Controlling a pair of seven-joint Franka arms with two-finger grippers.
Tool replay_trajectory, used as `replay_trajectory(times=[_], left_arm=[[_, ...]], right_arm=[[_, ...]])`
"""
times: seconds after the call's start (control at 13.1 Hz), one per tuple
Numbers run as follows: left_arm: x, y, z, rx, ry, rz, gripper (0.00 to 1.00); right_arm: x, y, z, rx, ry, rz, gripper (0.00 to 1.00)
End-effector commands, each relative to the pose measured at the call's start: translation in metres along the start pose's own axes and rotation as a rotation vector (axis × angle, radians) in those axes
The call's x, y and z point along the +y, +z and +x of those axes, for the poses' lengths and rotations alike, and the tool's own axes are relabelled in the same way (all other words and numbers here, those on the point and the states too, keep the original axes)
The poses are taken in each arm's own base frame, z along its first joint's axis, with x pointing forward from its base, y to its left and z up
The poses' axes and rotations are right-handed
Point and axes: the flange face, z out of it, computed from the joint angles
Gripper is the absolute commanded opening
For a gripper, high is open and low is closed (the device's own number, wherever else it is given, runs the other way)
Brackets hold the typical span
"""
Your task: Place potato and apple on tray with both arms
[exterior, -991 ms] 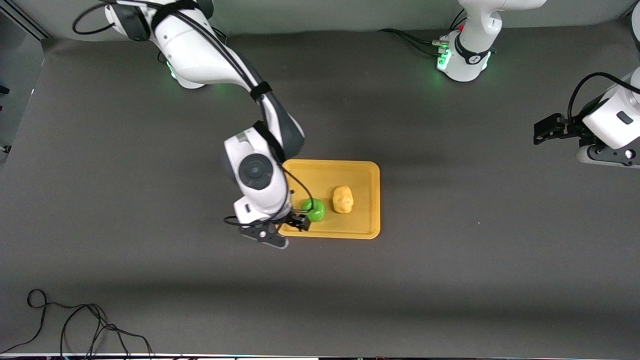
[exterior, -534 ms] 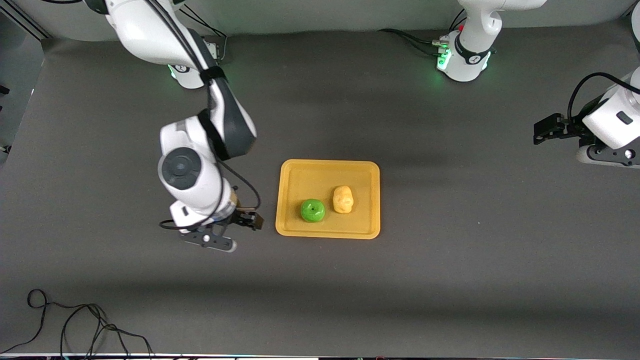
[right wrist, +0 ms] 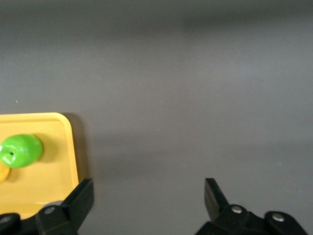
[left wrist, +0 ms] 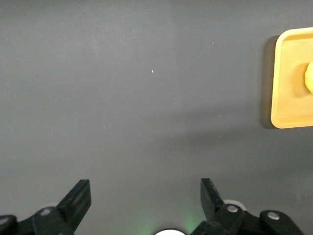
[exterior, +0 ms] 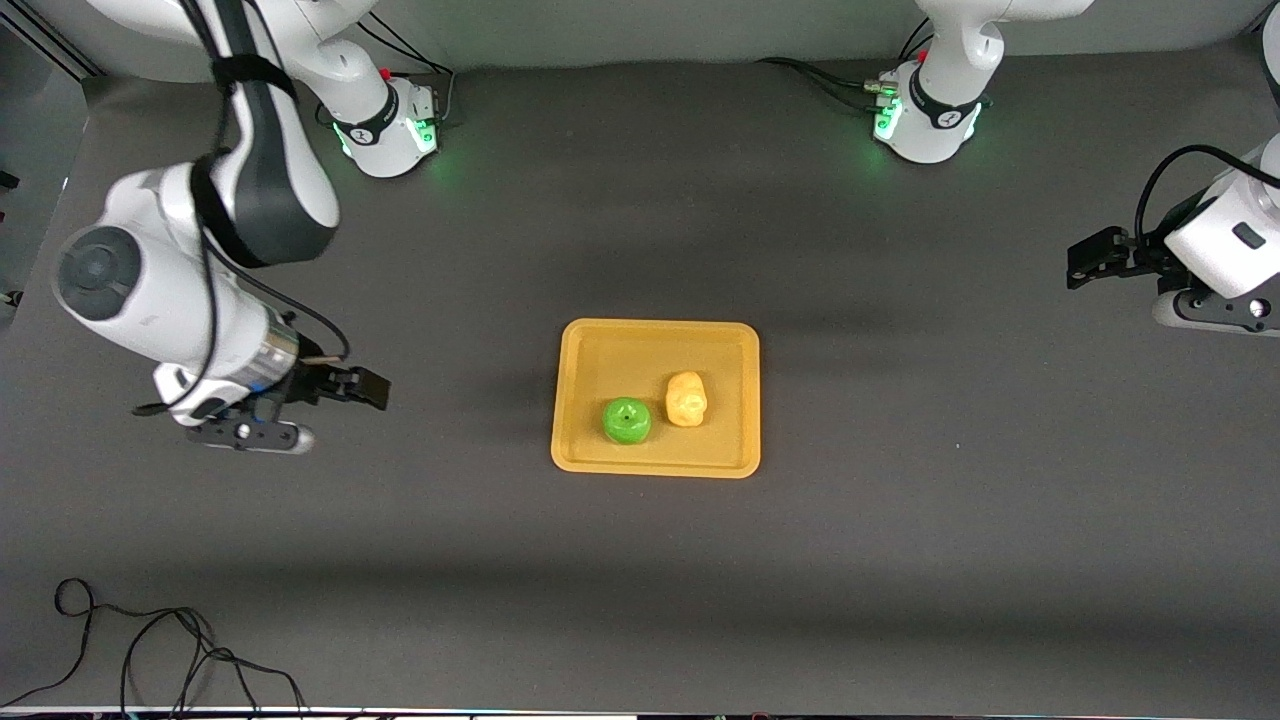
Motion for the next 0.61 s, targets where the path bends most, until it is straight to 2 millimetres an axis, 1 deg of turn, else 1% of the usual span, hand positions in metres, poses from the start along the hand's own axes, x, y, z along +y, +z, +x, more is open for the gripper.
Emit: replay_trajectory(times=[0.0,0.08,0.23,0.3,0.38,0.46,0.53], left_arm=[[0.003,-0.003,-0.006,0.001,-0.01,-0.008,1.0],[0.003,-0.003,-0.006,0.001,-0.01,-0.008,1.0],[0.003,-0.002,-0.005,0.0,-0.01,-0.008,1.0],[0.003,-0.002,-0.005,0.0,-0.01,-0.008,1.0],[0.003,-0.002,-0.005,0.0,-0.009,-0.008,1.0],[0.003,-0.002,-0.005,0.0,-0.007,-0.008,1.0],[0.002,-0.002,-0.005,0.0,-0.009,-0.008,1.0]], right_arm=[[0.023,-0.02,-0.021,-0.015,-0.033,0.048,1.0],[0.025,-0.032,-0.023,-0.005,-0.036,0.055,1.0],[0.028,-0.046,-0.027,0.005,-0.039,0.067,1.0],[0.036,-0.057,-0.03,0.015,-0.04,0.061,1.0],[0.055,-0.068,-0.031,0.022,-0.045,0.022,1.0],[0.061,-0.078,-0.034,0.026,-0.072,-0.004,1.0],[0.063,-0.084,-0.035,0.023,-0.08,-0.009,1.0]])
